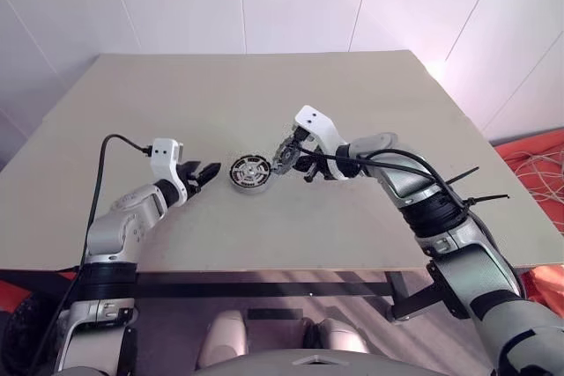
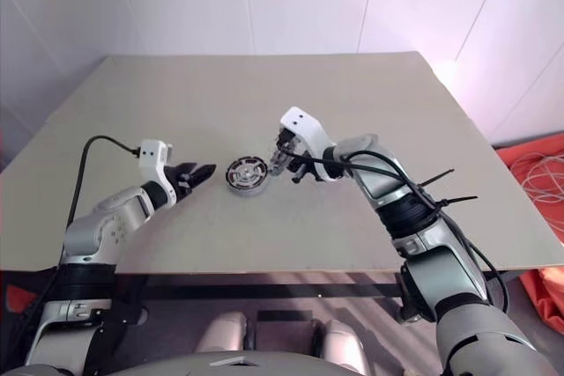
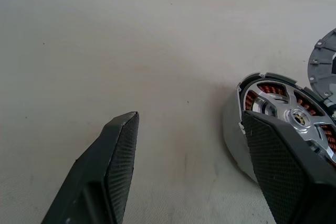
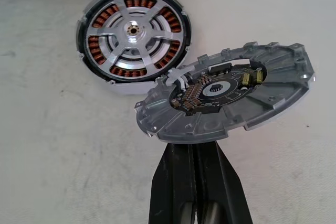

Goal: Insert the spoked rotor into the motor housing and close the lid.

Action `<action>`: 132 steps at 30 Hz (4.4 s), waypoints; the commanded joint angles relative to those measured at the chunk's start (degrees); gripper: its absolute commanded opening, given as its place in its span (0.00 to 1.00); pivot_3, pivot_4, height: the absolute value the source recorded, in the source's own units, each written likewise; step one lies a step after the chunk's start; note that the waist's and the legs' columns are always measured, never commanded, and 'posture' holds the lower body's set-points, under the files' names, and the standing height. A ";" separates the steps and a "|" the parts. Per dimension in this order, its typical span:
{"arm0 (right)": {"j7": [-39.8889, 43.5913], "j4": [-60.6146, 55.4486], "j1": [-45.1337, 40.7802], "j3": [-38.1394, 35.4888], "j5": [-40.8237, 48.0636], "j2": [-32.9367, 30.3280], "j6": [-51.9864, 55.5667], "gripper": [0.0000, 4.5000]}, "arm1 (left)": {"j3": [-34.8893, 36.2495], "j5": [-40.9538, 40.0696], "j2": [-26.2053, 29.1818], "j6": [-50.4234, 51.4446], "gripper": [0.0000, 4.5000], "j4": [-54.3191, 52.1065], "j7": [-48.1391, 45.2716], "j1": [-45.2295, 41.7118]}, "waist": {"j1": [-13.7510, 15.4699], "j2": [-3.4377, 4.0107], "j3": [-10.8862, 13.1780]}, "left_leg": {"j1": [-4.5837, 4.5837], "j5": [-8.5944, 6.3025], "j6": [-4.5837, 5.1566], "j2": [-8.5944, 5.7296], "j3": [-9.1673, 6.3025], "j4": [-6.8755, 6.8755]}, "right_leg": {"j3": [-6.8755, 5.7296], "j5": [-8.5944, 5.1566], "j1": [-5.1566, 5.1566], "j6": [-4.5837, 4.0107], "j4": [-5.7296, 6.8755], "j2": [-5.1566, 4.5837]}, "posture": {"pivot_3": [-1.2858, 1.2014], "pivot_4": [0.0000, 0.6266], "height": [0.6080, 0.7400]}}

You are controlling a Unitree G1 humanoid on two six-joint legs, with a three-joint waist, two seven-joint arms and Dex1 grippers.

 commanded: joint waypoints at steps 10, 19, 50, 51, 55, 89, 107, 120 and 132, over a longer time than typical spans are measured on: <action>-4.08 4.66 -5.89 -2.03 -1.90 3.84 -8.72 0.01 | 1.11 -0.34 0.42 -0.29 0.74 -2.90 0.26 0.20 | -0.22 0.00 0.00 | -0.01 -0.02 0.02 0.01 0.04 0.00 | 0.01 -0.01 -0.06 -0.02 0.00 0.00 | 0.52 0.00 1.00; -4.56 5.14 -6.59 -1.80 -2.09 7.29 -11.79 0.01 | 1.02 -0.36 0.44 -0.22 0.74 -3.12 0.24 0.21 | -0.21 0.00 0.00 | -0.05 -0.02 0.02 0.01 0.05 0.00 | 0.01 0.00 -0.12 -0.03 0.01 0.00 | 0.52 0.00 1.00; -15.28 28.28 -10.62 -7.29 -5.09 17.11 -29.35 0.01 | 1.33 -0.25 1.12 -0.23 0.74 -3.32 0.07 -0.24 | -0.88 0.00 0.00 | -0.02 0.02 -0.05 0.02 0.08 -0.01 | 0.02 0.01 -0.11 -0.05 0.05 0.00 | 0.52 0.00 1.00; -14.81 28.09 -10.45 -7.01 -5.26 17.10 -29.23 0.01 | 1.39 -0.25 1.19 -0.26 0.74 -3.31 0.08 -0.22 | -1.02 0.00 0.00 | -0.03 0.01 -0.04 0.02 0.08 -0.01 | 0.02 0.01 -0.12 -0.06 0.05 0.00 | 0.52 0.00 1.00; -13.37 26.58 -9.02 -5.72 -6.43 16.81 -28.04 0.01 | 1.54 -0.34 1.33 -0.23 0.74 -3.60 0.21 -0.06 | -1.56 0.00 0.00 | -0.09 -0.01 0.00 0.02 0.08 -0.01 | 0.02 0.01 -0.17 -0.07 0.04 0.00 | 0.52 0.00 1.00; 24.32 30.68 -14.95 14.23 -23.90 3.85 -67.06 0.73 | 1.18 -0.56 -1.40 -0.84 0.74 -5.73 1.65 2.00 | -1.61 -0.05 0.03 | -0.17 -0.32 0.56 0.17 0.23 0.33 | -0.01 -0.01 -0.15 -0.12 0.05 0.01 | 0.52 0.00 1.00; 18.28 53.99 -22.99 14.37 -29.82 13.13 -73.64 0.73 | 1.25 -0.87 -2.69 -0.58 0.74 -7.65 2.93 3.73 | -1.68 -0.03 0.04 | -0.23 -0.32 0.54 0.20 0.24 0.32 | -0.01 -0.02 -0.25 -0.17 0.10 0.01 | 0.52 0.00 1.00; 18.14 55.81 -23.26 14.60 -32.06 13.94 -75.34 0.69 | 1.33 -0.99 -2.89 -0.84 0.74 -7.63 3.33 3.79 | -1.79 -0.03 0.04 | -0.12 -0.30 0.50 0.21 0.27 0.33 | 0.01 -0.03 -0.21 -0.19 0.22 0.01 | 0.52 0.00 1.00; 17.56 60.34 -28.12 15.64 -36.40 13.52 -79.13 0.60 | 1.00 -0.81 -3.65 -1.52 0.74 -7.03 3.42 3.48 | -1.70 -0.02 0.04 | -0.15 -0.28 0.46 0.22 0.27 0.33 | 0.01 -0.04 -0.24 -0.21 0.26 0.01 | 0.52 0.00 1.00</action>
